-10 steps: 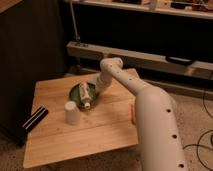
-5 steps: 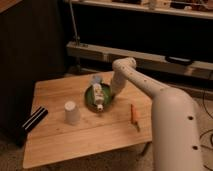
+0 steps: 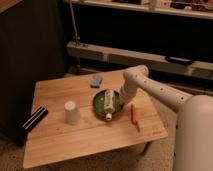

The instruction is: Drag the ceramic bowl in a circle

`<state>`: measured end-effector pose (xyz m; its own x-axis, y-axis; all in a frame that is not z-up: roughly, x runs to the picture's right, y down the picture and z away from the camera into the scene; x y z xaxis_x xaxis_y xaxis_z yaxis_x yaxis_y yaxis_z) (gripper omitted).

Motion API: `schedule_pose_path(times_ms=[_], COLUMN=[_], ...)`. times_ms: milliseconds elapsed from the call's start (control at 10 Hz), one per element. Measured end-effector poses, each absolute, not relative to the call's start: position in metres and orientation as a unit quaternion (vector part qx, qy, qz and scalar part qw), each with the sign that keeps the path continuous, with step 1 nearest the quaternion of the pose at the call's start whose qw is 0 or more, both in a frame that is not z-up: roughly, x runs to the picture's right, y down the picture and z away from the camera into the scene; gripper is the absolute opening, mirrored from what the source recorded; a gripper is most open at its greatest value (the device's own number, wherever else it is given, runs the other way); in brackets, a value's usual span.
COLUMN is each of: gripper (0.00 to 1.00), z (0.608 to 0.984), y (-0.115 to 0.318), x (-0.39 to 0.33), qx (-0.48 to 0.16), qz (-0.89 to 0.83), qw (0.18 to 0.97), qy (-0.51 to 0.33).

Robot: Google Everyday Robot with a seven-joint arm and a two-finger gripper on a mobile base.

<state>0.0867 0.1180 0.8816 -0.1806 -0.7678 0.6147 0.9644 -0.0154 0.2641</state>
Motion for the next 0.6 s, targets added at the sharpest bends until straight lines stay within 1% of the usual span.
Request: schedule_pose_path(times_ms=[300, 600], gripper=[0.08, 0.08], z=[0.856, 0.865], y=[0.14, 0.129], x=[0.006, -0.073], qx=[-0.126, -0.099], qz=[-0.733, -0.758], qw=[0.558, 0.511], qy=[-0.368, -0.393])
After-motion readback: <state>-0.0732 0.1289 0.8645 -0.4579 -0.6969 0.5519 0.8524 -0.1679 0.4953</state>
